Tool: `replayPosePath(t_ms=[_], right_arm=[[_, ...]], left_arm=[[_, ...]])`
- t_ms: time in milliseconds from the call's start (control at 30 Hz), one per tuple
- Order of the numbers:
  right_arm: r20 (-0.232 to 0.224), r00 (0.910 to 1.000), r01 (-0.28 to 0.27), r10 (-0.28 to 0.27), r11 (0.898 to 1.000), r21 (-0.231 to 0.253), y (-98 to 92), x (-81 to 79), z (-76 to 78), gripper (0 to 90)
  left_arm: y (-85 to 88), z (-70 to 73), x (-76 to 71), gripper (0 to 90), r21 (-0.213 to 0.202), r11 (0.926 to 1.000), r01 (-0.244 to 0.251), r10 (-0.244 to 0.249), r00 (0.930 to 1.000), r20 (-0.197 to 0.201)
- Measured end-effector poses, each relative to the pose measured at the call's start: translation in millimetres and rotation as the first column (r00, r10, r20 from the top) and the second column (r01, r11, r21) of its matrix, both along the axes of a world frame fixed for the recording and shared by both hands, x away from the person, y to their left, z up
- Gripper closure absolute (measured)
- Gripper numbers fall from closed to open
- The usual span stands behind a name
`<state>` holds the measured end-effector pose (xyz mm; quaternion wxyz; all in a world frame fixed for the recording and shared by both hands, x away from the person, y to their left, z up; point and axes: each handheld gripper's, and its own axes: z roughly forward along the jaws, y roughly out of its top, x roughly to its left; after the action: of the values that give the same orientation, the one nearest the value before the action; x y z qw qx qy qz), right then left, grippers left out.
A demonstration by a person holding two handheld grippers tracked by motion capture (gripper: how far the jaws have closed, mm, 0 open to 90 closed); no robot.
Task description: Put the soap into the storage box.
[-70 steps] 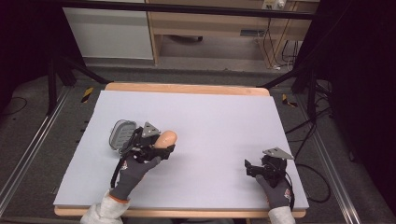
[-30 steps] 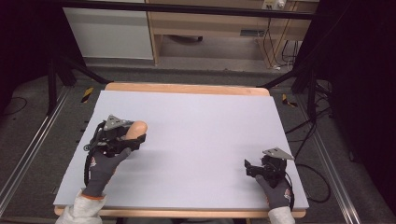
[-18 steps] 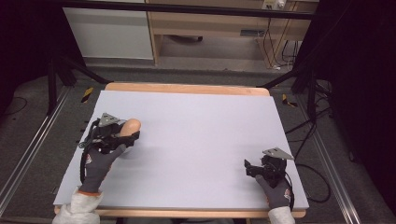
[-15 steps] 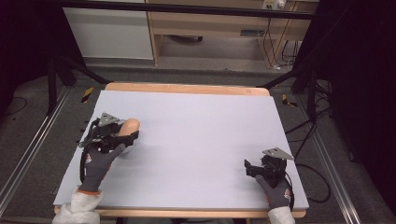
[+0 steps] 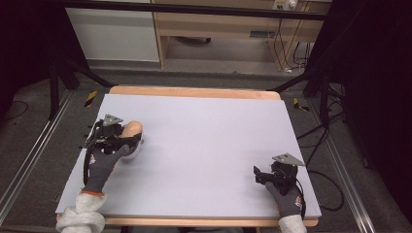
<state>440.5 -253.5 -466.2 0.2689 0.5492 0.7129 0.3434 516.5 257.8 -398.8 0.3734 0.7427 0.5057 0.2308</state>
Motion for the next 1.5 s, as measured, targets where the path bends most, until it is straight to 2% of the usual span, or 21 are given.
replayPosePath(t_ms=[367,900,1067,1500], right_arm=[[-0.003,1.0000,-0.003,0.003,1.000,0.001,1.2,0.3,-0.3,5.9],[-0.004,1.0000,-0.003,0.003,1.000,-0.002,2.3,1.0,-0.8,5.9],[-0.005,1.0000,-0.004,0.004,1.000,-0.004,2.4,1.1,-0.9,5.9],[-0.007,1.0000,-0.004,0.004,1.000,-0.001,2.7,1.0,-1.0,5.9]], left_arm=[[7.4,-11.3,7.6,31.5,0.016,0.9998,-0.016,0.016,0.9995,-0.026],[14.2,-24.7,9.3,31.5,0.031,0.9991,-0.030,0.031,0.9978,-0.058],[14.0,-27.8,9.7,31.5,0.026,0.9990,-0.035,0.037,0.9977,-0.057],[13.1,-30.6,9.2,31.5,0.042,0.9984,-0.037,0.039,0.9973,-0.062]])
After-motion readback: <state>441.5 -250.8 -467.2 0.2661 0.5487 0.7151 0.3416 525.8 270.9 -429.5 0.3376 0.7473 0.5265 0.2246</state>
